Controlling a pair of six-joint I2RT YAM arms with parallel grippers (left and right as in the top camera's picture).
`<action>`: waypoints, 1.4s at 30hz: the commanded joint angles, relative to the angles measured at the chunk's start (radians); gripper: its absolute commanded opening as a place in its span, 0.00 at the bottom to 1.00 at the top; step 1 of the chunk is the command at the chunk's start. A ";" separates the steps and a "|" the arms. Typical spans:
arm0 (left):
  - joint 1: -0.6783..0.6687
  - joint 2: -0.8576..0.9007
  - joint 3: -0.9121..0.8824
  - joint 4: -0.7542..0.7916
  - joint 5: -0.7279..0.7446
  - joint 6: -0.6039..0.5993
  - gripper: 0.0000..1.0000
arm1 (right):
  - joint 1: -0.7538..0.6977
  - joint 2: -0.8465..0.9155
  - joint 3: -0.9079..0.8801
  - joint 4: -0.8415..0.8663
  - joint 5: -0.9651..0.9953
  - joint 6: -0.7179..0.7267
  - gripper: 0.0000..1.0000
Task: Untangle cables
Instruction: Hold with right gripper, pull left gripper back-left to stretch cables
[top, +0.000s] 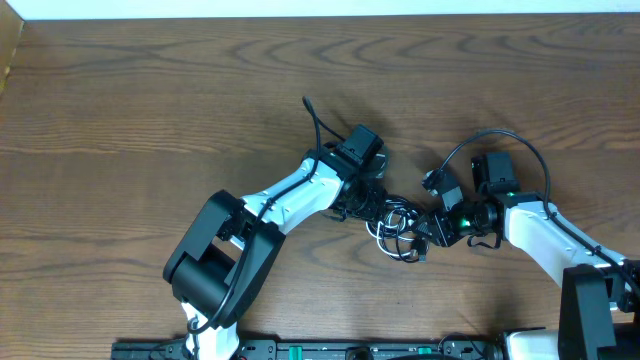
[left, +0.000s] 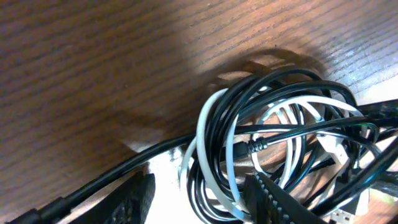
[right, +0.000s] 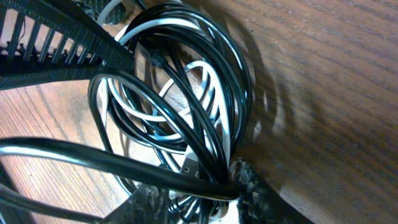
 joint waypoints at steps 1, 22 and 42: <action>0.000 0.013 -0.002 -0.006 -0.021 0.002 0.49 | 0.004 0.005 -0.008 0.010 -0.006 0.004 0.28; 0.084 -0.010 0.001 -0.120 -0.043 0.002 0.07 | 0.004 0.005 -0.008 0.039 0.272 0.299 0.01; 0.406 -0.336 0.002 -0.220 -0.042 0.006 0.07 | 0.004 0.005 -0.008 0.039 0.324 0.341 0.01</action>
